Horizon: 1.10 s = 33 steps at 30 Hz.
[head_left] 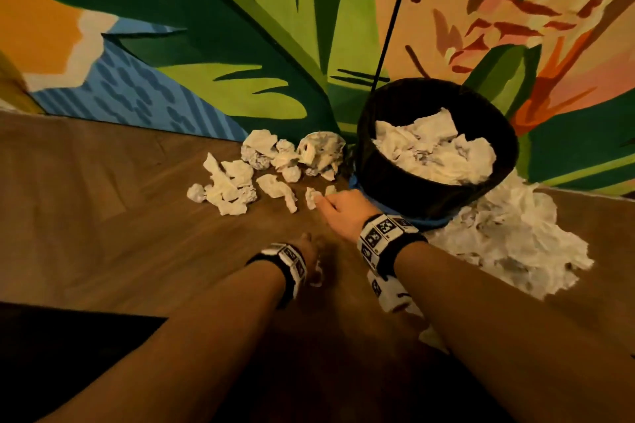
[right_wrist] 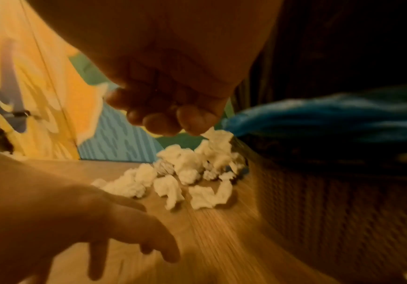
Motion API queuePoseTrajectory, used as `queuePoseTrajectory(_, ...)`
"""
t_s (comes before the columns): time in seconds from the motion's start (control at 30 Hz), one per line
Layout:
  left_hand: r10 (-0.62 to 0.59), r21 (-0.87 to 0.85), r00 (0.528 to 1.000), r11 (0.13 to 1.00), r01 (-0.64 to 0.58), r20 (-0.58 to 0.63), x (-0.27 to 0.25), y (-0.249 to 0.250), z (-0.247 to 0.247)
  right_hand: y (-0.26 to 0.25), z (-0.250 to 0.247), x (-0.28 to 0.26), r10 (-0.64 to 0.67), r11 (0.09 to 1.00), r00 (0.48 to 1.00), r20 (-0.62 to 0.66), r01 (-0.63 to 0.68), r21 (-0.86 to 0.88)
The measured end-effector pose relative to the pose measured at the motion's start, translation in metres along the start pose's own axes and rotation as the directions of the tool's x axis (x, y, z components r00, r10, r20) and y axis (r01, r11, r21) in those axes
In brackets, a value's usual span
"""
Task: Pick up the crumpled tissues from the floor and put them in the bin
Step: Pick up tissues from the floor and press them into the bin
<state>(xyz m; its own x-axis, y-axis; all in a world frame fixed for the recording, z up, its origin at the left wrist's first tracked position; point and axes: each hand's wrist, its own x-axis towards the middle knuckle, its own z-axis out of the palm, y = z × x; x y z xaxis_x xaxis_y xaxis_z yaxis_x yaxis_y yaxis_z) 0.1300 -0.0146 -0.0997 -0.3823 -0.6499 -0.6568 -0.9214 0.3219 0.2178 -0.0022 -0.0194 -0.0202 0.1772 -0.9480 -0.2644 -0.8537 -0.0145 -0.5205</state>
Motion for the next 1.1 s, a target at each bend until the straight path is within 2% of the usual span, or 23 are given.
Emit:
queuePoseTrajectory(0.1, -0.012, -0.159, 0.995, 0.987, 0.027, 0.095, 0.008, -0.003, 0.032, 0.025, 0.018, 0.007, 0.082, 0.996, 0.994, 0.079, -0.085, 0.035)
queuePoseTrajectory(0.13, -0.001, -0.165, 0.995, 0.986, 0.018, 0.101, 0.012, -0.003, 0.037, 0.029, 0.023, 0.01, 0.091, 0.995, 0.991, 0.097, -0.095, 0.037)
queuePoseTrajectory(0.2, -0.021, -0.149, 0.998, 0.988, 0.029, 0.058, 0.016, -0.002, 0.041, 0.032, 0.03, 0.015, 0.085, 0.996, 0.989, 0.122, -0.086, 0.003)
queuePoseTrajectory(0.3, -0.053, -0.219, 0.998, 0.974, 0.058, 0.029, 0.022, -0.008, 0.038, 0.035, 0.038, 0.03, 0.056, 0.998, 0.991, 0.123, -0.055, -0.009)
queuePoseTrajectory(0.4, -0.112, -0.273, 0.994, 0.955, 0.113, 0.021, 0.026, -0.027, 0.019, 0.042, 0.045, 0.047, 0.105, 0.993, 0.991, 0.085, -0.109, 0.048)
queuePoseTrajectory(0.5, -0.139, -0.341, 0.99, 0.932, 0.119, -0.035, 0.032, -0.051, -0.002, 0.051, 0.058, 0.065, 0.131, 0.99, 0.988, 0.075, -0.135, 0.044)
queuePoseTrajectory(0.57, -0.222, -0.463, 0.964, 0.877, 0.131, -0.147, 0.044, -0.068, -0.015, 0.057, 0.067, 0.076, 0.11, 0.994, 0.988, 0.109, -0.111, 0.003)
queuePoseTrajectory(0.67, -0.398, -0.612, 0.866, 0.778, 0.144, -0.303, 0.062, -0.083, -0.032, 0.067, 0.077, 0.086, 0.092, 0.99, 0.978, 0.187, -0.069, -0.126)
queuePoseTrajectory(0.73, -0.419, -0.583, 0.846, 0.795, 0.167, -0.33, 0.075, -0.084, -0.037, 0.074, 0.081, 0.088, 0.108, 0.98, 0.964, 0.242, -0.062, -0.188)
queuePoseTrajectory(0.8, -0.371, -0.498, 0.877, 0.847, 0.184, -0.307, 0.09, -0.082, -0.045, 0.082, 0.083, 0.088, 0.133, 0.972, 0.956, 0.262, -0.074, -0.224)
queuePoseTrajectory(0.87, -0.339, -0.412, 0.906, 0.885, 0.216, -0.252, 0.101, -0.085, -0.048, 0.086, 0.086, 0.088, 0.131, 0.967, 0.966, 0.223, -0.075, -0.242)
queuePoseTrajectory(0.97, -0.377, -0.381, 0.899, 0.882, 0.277, -0.221, 0.113, -0.087, -0.042, 0.094, 0.092, 0.079, 0.134, 0.986, 0.988, 0.08, -0.125, -0.109)
queuePoseTrajectory(1.03, -0.414, -0.451, 0.877, 0.849, 0.275, -0.244, 0.111, -0.088, -0.032, 0.1, 0.1, 0.069, 0.195, 0.98, 0.98, 0.037, -0.196, 0.041)
queuePoseTrajectory(1.1, -0.42, -0.517, 0.864, 0.823, 0.234, -0.277, 0.108, -0.088, -0.021, 0.103, 0.107, 0.057, 0.302, 0.93, 0.953, 0.008, -0.297, 0.215)
